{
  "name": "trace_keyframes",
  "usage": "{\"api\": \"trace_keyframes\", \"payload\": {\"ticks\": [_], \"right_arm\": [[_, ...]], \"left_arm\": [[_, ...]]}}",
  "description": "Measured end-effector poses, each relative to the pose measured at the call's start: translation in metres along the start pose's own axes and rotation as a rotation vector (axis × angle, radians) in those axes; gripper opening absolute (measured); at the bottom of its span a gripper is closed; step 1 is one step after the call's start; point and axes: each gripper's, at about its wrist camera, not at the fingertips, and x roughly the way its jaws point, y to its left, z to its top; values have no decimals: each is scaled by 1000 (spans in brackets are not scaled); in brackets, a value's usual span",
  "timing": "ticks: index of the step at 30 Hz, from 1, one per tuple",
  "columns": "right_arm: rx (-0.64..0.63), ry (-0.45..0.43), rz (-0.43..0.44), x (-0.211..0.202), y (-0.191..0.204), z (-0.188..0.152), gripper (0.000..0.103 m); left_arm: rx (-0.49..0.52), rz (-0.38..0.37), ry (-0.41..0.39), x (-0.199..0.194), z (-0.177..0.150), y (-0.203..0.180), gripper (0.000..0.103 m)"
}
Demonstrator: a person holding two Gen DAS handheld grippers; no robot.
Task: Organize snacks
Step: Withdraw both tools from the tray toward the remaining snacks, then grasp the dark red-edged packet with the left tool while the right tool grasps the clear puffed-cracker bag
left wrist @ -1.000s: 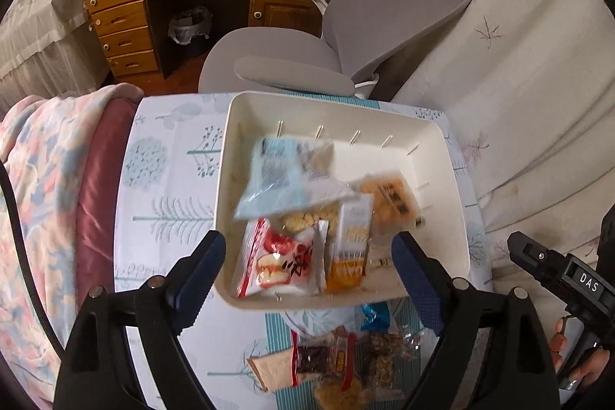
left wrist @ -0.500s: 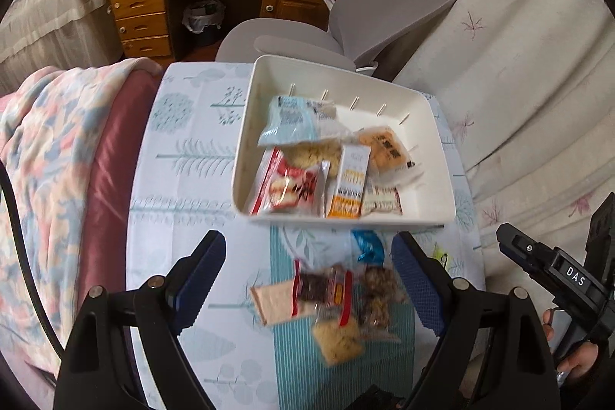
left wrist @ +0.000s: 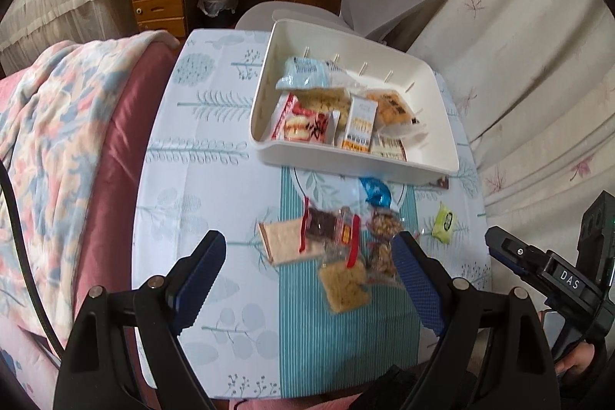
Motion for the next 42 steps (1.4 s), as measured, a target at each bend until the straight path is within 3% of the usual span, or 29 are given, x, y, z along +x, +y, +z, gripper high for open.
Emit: {"api": "trace_keyframes", "payload": {"ticks": [9, 24, 31, 42], "right_arm": [[-64, 23, -47, 13, -5, -26, 69], [-175, -24, -57, 36, 0, -44, 69], [-114, 8, -61, 59, -4, -50, 69], [10, 96, -76, 102, -22, -62, 69]], "left_arm": [[28, 2, 71, 25, -20, -7, 87], [118, -34, 186, 85, -6, -20, 87], [166, -54, 305, 127, 1, -23, 87], [170, -6, 422, 190, 5, -22, 87]]}}
